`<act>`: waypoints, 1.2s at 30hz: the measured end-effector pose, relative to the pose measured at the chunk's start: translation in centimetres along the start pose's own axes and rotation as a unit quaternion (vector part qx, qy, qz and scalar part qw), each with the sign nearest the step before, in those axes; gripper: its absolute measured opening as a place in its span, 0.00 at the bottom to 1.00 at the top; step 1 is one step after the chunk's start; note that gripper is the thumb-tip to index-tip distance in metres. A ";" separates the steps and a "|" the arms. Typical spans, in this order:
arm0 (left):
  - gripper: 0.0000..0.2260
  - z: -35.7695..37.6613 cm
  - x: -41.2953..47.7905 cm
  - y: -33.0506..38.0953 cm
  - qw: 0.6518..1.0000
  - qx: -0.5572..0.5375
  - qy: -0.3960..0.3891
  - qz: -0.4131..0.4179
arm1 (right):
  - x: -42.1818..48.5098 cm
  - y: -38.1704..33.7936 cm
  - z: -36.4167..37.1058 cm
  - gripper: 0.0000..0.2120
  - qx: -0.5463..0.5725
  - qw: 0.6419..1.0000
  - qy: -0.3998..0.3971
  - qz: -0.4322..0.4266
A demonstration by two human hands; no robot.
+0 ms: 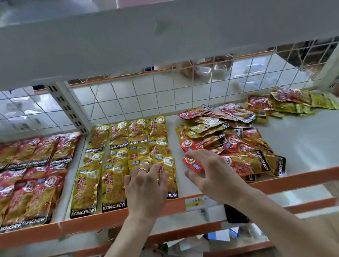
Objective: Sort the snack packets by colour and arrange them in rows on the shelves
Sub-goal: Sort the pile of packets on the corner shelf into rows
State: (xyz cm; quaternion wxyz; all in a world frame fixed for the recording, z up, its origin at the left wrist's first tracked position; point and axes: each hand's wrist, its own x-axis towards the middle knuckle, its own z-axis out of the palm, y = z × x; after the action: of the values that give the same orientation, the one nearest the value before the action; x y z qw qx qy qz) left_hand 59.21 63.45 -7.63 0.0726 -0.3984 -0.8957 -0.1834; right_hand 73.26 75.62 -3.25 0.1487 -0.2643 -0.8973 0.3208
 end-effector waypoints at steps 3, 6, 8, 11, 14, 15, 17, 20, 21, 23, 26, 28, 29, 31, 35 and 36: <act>0.09 0.6 -0.2 -0.4 0.999 0.042 0.022 0.025 | 0.1 0.3 0.1 0.22 0.002 1.000 0.001 0.002; 0.08 0.9 -0.3 -0.4 0.997 0.050 0.040 0.041 | 0.1 0.5 0.2 0.22 0.001 1.000 -0.001 0.005; 0.09 1.1 -0.4 -0.5 0.997 0.044 0.039 0.047 | 0.1 0.7 0.3 0.22 0.002 1.000 -0.003 0.009; 0.10 1.4 -0.6 -0.9 0.998 0.029 0.037 0.047 | 0.0 0.8 0.3 0.22 0.008 1.000 -0.007 0.014; 0.10 1.7 -0.8 -1.1 0.997 0.010 0.052 0.051 | 0.1 0.9 0.3 0.22 0.010 1.000 -0.007 0.014; 0.10 1.7 -0.8 -1.2 0.997 0.004 0.058 0.052 | 0.1 0.9 0.3 0.22 0.013 1.000 -0.007 0.016; 0.11 1.7 -1.0 -1.4 0.997 -0.008 0.062 0.055 | 0.1 1.0 0.2 0.22 0.019 1.000 -0.007 0.018; 0.17 1.7 -1.2 -1.8 0.996 -0.016 0.032 0.085 | 0.1 1.2 0.2 0.22 0.022 1.000 -0.004 0.016; 0.18 1.7 -1.2 -1.9 0.995 -0.017 0.022 0.093 | 0.1 1.2 0.2 0.22 0.021 1.000 -0.003 0.015; 0.20 1.7 -1.2 -2.0 0.995 -0.024 0.008 0.092 | 0.1 1.2 0.2 0.22 0.019 1.000 0.000 0.012; 0.21 1.6 -1.0 -2.1 0.997 -0.031 -0.003 0.076 | -0.1 1.2 0.3 0.22 0.020 1.000 0.005 0.004; 0.22 1.6 -1.0 -2.1 0.997 -0.031 -0.009 0.068 | -0.5 1.3 0.3 0.22 0.019 1.000 0.006 0.000; 0.21 1.6 -1.0 -2.1 0.997 -0.032 -0.009 0.065 | -0.7 1.4 0.3 0.22 0.019 1.000 0.008 -0.003; 0.21 1.7 -1.2 -2.1 0.998 -0.032 -0.008 0.060 | -1.2 1.5 0.2 0.23 0.015 1.000 0.009 -0.008; 0.22 1.7 -1.3 -2.2 0.998 -0.032 -0.012 0.054 | -1.8 1.8 -0.1 0.21 0.008 1.000 0.022 -0.004; 0.22 1.7 -1.3 -2.2 0.998 -0.036 -0.015 0.052 | -1.8 1.7 -0.3 0.21 0.008 1.000 0.030 -0.003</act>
State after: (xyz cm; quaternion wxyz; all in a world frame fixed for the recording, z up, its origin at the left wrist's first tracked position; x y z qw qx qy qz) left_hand 58.51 61.86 -10.13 0.0544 -0.4493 -0.8678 -0.2051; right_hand 75.54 75.83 -4.37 0.1785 -0.2697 -0.8906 0.3198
